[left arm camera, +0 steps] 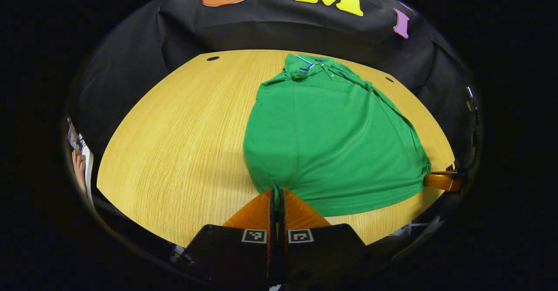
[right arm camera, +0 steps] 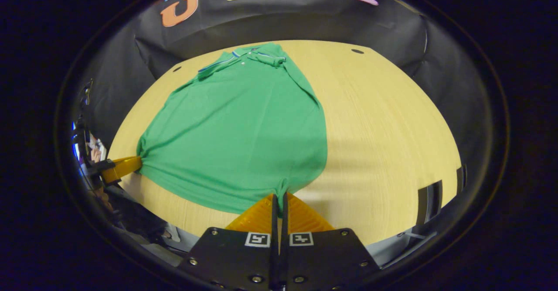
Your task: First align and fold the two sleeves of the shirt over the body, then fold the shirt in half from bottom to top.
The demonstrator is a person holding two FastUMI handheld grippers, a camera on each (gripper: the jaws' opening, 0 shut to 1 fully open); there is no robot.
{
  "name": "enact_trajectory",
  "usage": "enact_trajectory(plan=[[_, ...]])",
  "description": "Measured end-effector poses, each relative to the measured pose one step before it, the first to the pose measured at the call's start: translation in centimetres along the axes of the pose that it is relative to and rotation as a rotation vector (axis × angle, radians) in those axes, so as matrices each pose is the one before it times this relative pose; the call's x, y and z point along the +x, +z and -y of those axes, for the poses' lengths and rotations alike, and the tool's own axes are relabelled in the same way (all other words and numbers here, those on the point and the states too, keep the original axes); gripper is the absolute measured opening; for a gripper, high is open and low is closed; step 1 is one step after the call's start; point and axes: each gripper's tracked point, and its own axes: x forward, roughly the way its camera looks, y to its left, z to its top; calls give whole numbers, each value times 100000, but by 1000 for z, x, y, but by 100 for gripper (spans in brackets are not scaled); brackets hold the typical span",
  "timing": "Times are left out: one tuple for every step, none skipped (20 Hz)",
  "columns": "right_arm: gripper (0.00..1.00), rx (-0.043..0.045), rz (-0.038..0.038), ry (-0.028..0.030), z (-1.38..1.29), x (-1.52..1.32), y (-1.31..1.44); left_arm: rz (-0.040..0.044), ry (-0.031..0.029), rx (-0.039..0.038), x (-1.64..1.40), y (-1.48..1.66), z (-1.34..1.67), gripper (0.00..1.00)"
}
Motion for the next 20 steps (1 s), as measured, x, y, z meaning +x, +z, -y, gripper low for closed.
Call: enact_trajectory(plan=[[2,-1000,957,-973,263,31,324,-605,-379,402,-172,30,215,4],[1,1374,30,483,-97,-200,134,860,-283,15,-265,318,318,3],[1,1559,269,433,-62,-195,255,647,-251,202,-293,350,179,3],[1,643,1050,-131,226,-138,422,518,-801,-29,-232,283,229,3],[1,164,1446,3,184,-122,829,353,-456,-476,-197,461,163,3],[1,551,1503,435,-75,-245,784,576,-451,-1230,-122,615,71,3],[1,282,1100,449,-133,-293,828,856,-339,-1344,-203,776,44,3],[1,-398,1234,381,-28,-261,785,713,-268,-937,-134,652,-41,3],[2,-308,1477,301,4,-244,958,1177,-131,-726,-106,846,-19,3],[1,-491,649,427,-132,-170,713,842,-544,-1141,-101,934,118,3],[1,-482,1374,313,-111,-157,848,555,-374,-1528,-131,632,93,3],[1,-661,1245,155,-25,-153,804,1304,-112,-1555,-69,899,102,3],[1,-572,1468,223,-44,-153,841,1059,92,-433,-82,807,136,3],[1,-413,1470,245,-65,-64,926,919,-74,372,102,621,172,3],[1,-650,1154,440,-129,-48,977,9,-801,707,145,516,298,3],[1,-769,1516,515,-40,7,983,-53,-1163,345,38,552,327,3],[1,-1160,1778,125,40,110,1152,568,-386,126,39,762,65,3],[1,-1249,1598,-38,116,191,1104,836,-190,171,216,747,38,3],[1,-858,1564,178,33,135,1027,969,30,-65,147,841,45,3],[1,-424,1302,218,86,167,1007,679,-75,-210,151,841,41,3]])
